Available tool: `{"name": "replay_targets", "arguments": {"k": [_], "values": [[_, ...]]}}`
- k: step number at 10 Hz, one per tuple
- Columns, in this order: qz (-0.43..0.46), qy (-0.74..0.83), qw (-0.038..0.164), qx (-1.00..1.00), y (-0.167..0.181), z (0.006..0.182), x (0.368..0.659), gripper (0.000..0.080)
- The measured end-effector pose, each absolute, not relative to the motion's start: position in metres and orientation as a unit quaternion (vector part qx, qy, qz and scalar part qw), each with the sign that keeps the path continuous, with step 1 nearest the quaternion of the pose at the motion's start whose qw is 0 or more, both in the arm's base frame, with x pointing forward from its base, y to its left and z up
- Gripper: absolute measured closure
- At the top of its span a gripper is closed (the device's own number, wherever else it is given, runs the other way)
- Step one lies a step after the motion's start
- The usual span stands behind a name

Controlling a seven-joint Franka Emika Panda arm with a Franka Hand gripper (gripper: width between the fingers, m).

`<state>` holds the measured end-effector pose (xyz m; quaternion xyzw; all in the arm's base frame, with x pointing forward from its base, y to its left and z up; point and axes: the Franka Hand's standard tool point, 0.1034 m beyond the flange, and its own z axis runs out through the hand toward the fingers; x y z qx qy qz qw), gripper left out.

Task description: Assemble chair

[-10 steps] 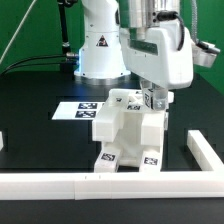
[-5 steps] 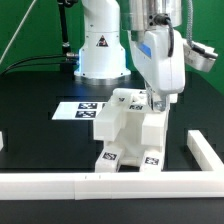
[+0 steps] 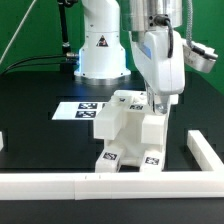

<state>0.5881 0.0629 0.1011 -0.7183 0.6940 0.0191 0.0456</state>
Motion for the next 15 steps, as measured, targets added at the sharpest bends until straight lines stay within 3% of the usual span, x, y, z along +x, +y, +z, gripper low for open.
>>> {"name": "replay_targets", "arguments": {"k": [1, 2, 11, 12, 13, 15], "values": [[0.019, 0.688, 0.046, -0.724, 0.0630, 0.1010, 0.5881, 0.0188], [0.020, 0.583, 0.044, -0.811, 0.0617, 0.1012, 0.5878, 0.0159], [-0.023, 0.159, 0.031, -0.987, 0.0682, 0.1099, 0.5888, 0.0151], [-0.022, 0.163, 0.030, -0.986, 0.0679, 0.1085, 0.5883, 0.0278], [-0.022, 0.169, 0.031, -0.985, 0.0677, 0.1083, 0.5883, 0.0278], [-0.019, 0.218, 0.032, -0.975, 0.0679, 0.1078, 0.5881, 0.0537]]}}
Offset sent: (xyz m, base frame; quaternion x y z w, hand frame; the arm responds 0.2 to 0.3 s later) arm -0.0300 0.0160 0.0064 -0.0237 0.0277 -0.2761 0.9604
